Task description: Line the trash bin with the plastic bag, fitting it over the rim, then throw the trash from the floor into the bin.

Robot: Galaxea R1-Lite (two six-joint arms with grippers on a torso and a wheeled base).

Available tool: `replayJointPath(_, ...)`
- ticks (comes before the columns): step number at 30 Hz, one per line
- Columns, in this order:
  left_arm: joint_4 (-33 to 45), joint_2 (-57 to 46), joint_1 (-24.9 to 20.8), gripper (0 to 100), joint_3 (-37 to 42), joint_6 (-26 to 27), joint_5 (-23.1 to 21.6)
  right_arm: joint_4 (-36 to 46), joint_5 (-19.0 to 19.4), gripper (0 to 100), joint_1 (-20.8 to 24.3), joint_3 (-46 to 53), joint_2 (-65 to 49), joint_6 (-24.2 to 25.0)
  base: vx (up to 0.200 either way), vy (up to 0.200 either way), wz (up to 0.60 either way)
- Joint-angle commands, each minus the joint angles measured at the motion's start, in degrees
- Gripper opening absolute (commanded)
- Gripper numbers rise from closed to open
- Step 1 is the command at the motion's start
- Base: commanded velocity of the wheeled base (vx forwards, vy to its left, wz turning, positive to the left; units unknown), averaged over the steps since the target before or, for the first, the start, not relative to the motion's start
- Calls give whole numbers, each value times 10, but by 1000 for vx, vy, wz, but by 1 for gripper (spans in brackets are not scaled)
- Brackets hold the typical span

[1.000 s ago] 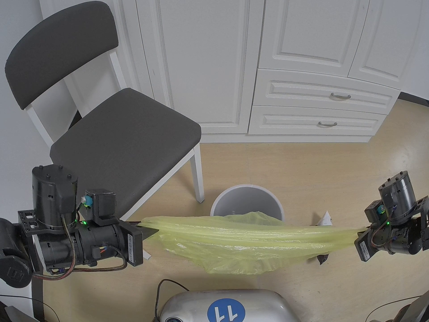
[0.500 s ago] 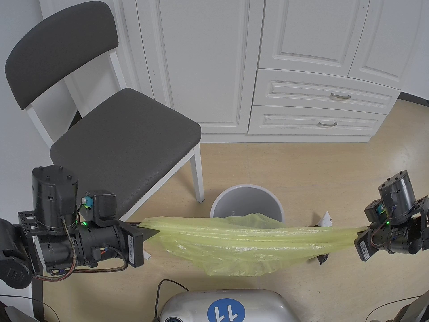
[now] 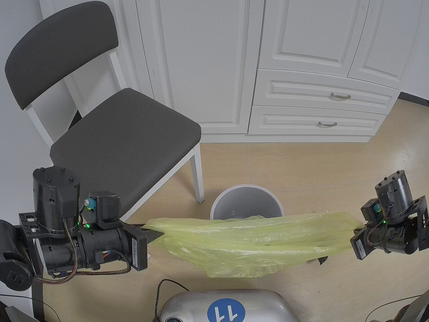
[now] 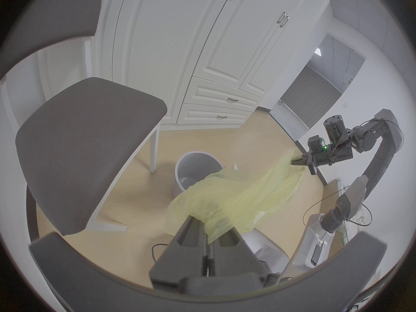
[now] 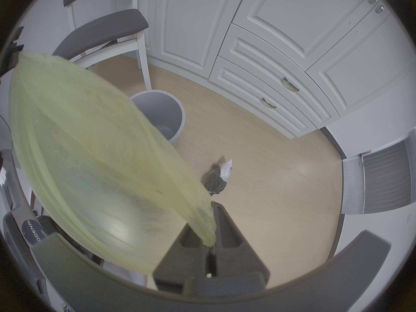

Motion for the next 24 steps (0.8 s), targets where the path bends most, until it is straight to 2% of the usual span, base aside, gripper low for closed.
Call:
replayJointPath(1,-4,0,-8,0,0,-1,1,0,1,0,3,-1,4,0,0,0,0)
replayJointPath(9,-53,24,-17,0,9,-5,1,-20,2,0,13,1,5,2,0,0,0)
replayJointPath(18,-57,33,-27,0,7,-8,2,-43,3,0,15,0,21,10,0,0,0)
replayJointPath(24,-73,50,-27,0,2,-17,1,-102,3,0,29,-3,47,50,0,0,0)
